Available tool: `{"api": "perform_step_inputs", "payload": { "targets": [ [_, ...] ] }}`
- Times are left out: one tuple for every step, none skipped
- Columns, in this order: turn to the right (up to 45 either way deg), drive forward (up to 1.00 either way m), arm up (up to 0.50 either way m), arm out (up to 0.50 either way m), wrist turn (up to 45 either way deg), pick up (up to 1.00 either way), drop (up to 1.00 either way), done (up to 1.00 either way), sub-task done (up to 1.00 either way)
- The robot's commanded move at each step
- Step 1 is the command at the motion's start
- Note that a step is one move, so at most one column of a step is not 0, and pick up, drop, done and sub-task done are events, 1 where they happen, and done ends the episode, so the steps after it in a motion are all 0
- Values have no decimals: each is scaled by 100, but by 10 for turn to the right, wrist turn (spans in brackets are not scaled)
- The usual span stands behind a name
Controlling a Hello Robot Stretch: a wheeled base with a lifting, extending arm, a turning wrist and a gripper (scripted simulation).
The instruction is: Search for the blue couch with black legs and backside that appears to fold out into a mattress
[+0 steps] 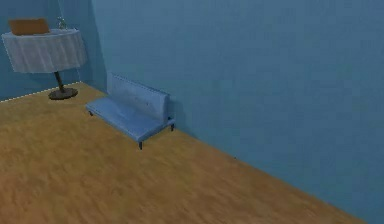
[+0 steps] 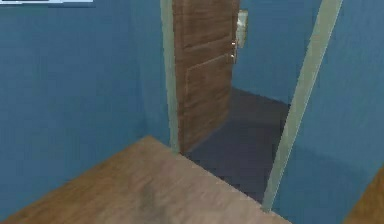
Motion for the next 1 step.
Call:
{"api": "perform_step_inputs", "payload": {
  "targets": [
    [390,0,0,0,0,0,0,0,0]
  ]
}}
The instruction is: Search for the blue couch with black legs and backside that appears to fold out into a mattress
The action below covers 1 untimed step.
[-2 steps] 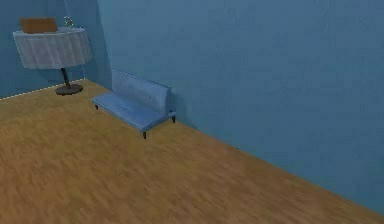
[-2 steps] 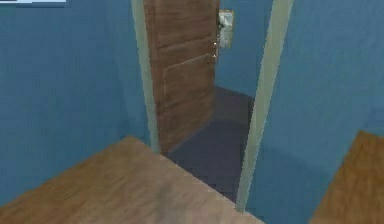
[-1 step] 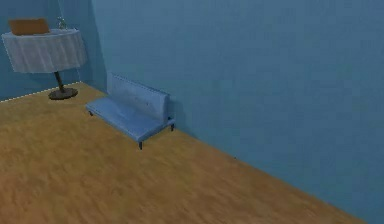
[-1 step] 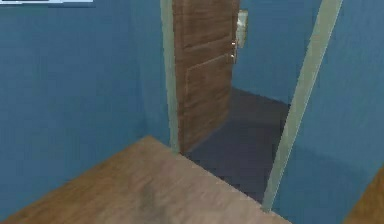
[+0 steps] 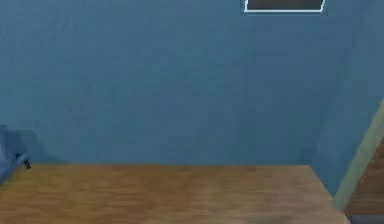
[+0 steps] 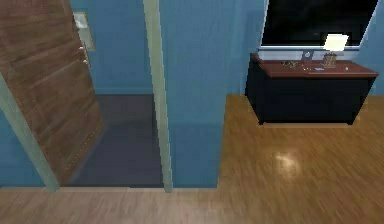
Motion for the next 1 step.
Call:
{"api": "perform_step_inputs", "payload": {
  "targets": [
    [0,20,0,0,0,0,0,0,0]
  ]
}}
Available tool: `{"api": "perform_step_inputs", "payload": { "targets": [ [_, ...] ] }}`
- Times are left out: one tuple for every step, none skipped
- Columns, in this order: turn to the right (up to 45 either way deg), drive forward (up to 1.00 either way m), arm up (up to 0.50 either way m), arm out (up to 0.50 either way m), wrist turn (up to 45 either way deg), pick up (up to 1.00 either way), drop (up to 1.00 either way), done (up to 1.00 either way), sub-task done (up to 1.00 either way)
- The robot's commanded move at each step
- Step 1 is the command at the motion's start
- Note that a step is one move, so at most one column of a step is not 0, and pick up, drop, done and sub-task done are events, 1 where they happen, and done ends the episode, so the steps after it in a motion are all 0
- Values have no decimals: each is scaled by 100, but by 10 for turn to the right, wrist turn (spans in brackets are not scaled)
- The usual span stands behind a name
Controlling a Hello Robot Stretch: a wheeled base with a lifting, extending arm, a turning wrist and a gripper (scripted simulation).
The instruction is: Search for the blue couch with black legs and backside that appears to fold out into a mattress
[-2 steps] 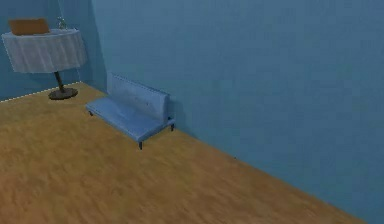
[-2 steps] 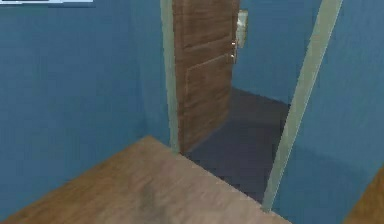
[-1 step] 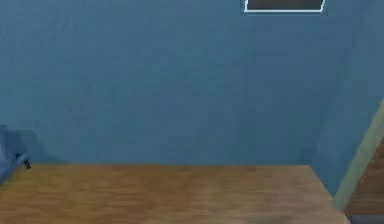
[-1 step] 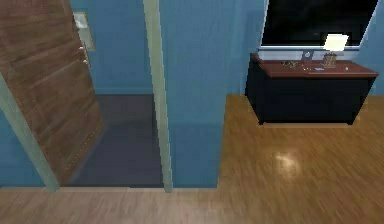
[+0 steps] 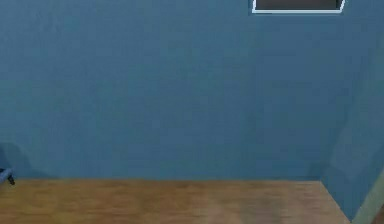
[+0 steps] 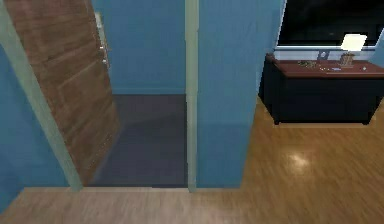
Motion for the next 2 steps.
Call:
{"api": "perform_step_inputs", "payload": {
  "targets": [
    [-450,0,0,0,0,0,0,0,0],
    [-120,0,0,0,0,0,0,0,0]
  ]
}}
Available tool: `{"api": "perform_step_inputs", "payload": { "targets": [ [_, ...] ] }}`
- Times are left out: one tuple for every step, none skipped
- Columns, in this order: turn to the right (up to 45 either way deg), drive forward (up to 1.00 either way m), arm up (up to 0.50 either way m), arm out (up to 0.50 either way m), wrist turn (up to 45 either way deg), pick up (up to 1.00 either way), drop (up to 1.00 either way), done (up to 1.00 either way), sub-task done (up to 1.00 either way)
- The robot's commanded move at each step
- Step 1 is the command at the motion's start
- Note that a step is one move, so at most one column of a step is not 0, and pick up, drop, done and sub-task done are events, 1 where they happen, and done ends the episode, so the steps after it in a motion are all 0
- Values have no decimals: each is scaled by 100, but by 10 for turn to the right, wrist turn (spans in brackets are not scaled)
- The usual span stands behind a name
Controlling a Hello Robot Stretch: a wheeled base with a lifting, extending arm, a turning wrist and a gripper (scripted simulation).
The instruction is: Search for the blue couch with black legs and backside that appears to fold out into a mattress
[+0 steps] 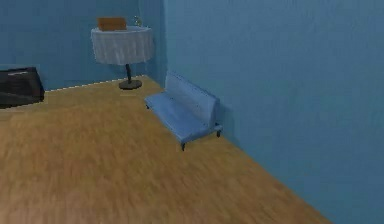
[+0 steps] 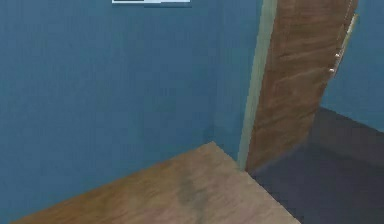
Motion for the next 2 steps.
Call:
{"api": "perform_step_inputs", "payload": {
  "targets": [
    [0,90,0,0,0,0,0,0,0],
    [0,0,0,0,0,0,0,100,0]
  ]
}}
